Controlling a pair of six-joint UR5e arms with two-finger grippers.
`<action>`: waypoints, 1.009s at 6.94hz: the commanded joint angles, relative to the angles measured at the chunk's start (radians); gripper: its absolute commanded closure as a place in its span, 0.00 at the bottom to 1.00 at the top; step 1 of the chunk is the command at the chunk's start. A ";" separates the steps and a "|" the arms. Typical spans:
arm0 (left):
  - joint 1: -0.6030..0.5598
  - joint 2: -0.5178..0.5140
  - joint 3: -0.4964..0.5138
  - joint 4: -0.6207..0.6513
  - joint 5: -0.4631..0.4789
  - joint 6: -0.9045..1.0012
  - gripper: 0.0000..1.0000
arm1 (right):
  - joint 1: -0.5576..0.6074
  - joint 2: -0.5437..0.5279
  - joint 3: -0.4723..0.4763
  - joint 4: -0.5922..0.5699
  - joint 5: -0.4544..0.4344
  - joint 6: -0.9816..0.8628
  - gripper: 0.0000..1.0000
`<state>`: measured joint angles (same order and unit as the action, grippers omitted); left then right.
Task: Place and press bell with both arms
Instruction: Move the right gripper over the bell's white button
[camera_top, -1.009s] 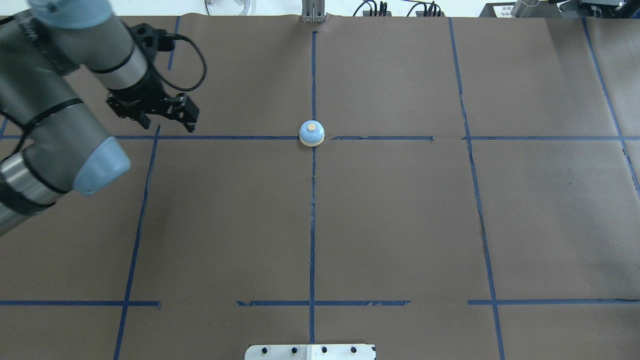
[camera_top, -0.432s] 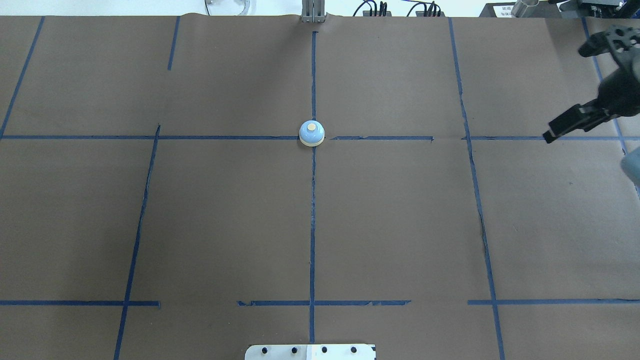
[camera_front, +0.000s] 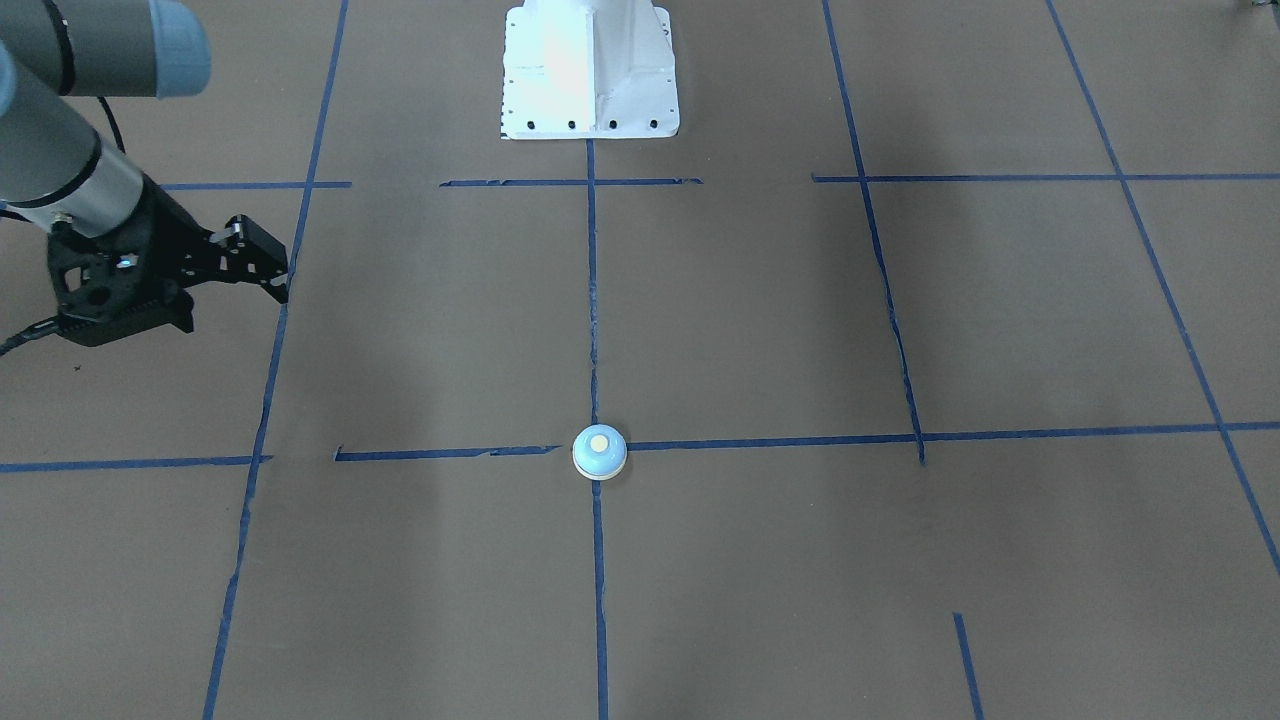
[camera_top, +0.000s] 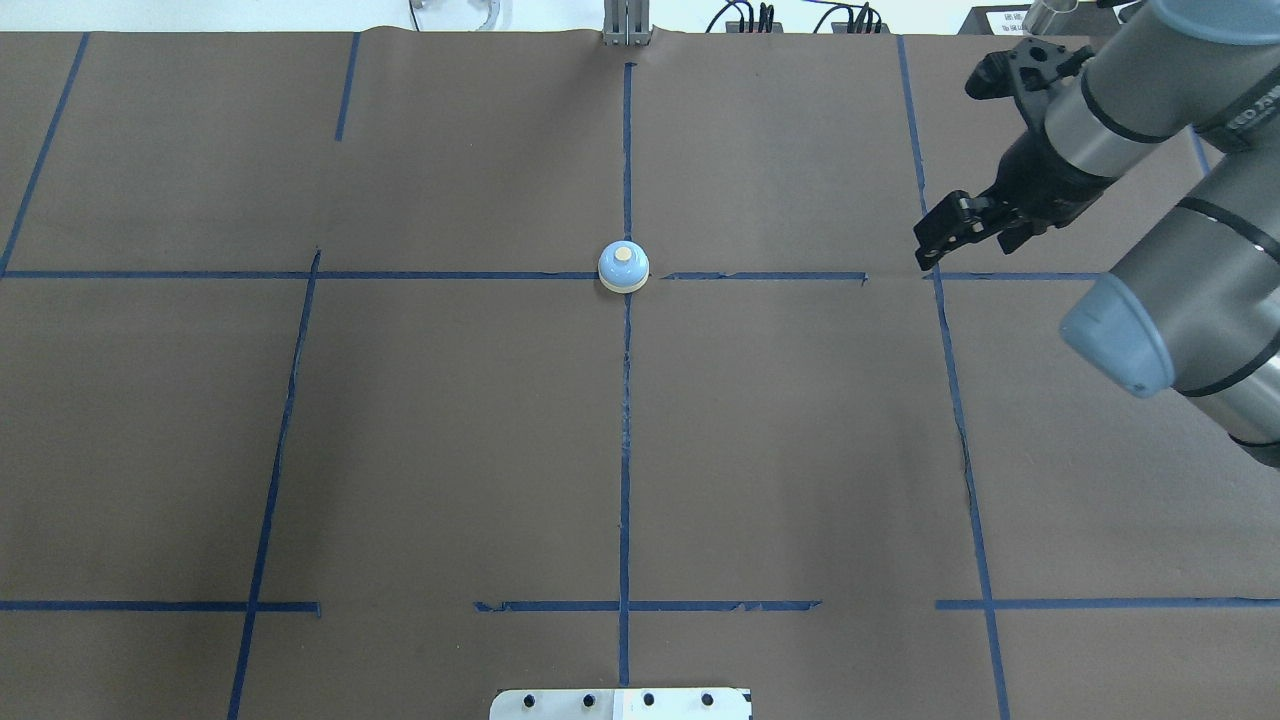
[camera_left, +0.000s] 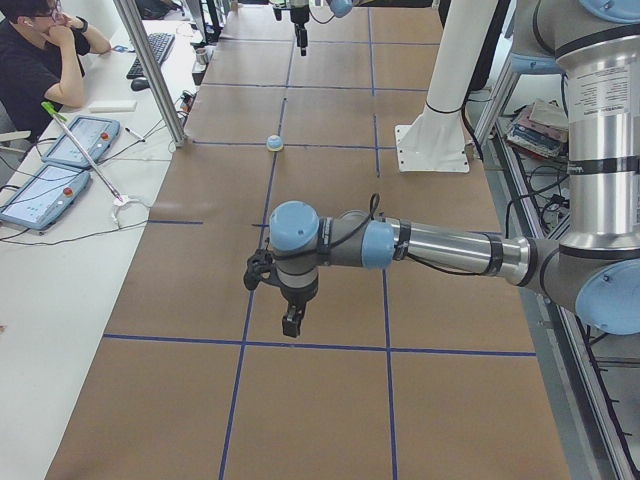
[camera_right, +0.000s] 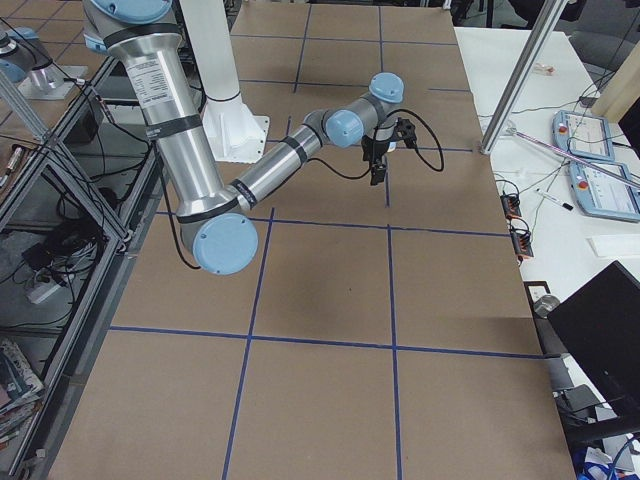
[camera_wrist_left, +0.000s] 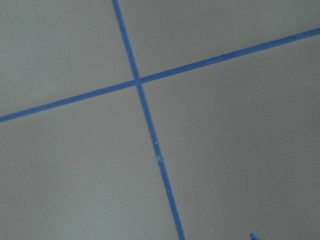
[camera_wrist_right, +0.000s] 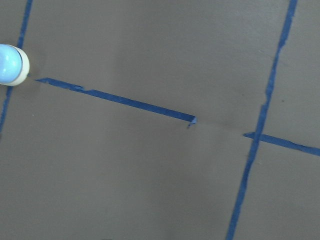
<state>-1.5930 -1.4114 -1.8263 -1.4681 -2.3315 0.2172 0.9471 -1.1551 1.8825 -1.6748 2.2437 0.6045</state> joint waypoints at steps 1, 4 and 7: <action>-0.048 0.029 0.021 -0.003 -0.037 -0.001 0.00 | -0.089 0.139 -0.073 0.004 -0.048 0.148 0.01; -0.048 0.028 0.018 -0.012 -0.035 -0.036 0.00 | -0.214 0.493 -0.493 0.023 -0.148 0.340 0.87; -0.048 0.029 0.010 -0.011 -0.037 -0.036 0.00 | -0.263 0.676 -0.860 0.227 -0.225 0.419 1.00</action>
<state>-1.6413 -1.3824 -1.8154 -1.4789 -2.3683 0.1811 0.7004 -0.5471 1.1506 -1.4996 2.0535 1.0019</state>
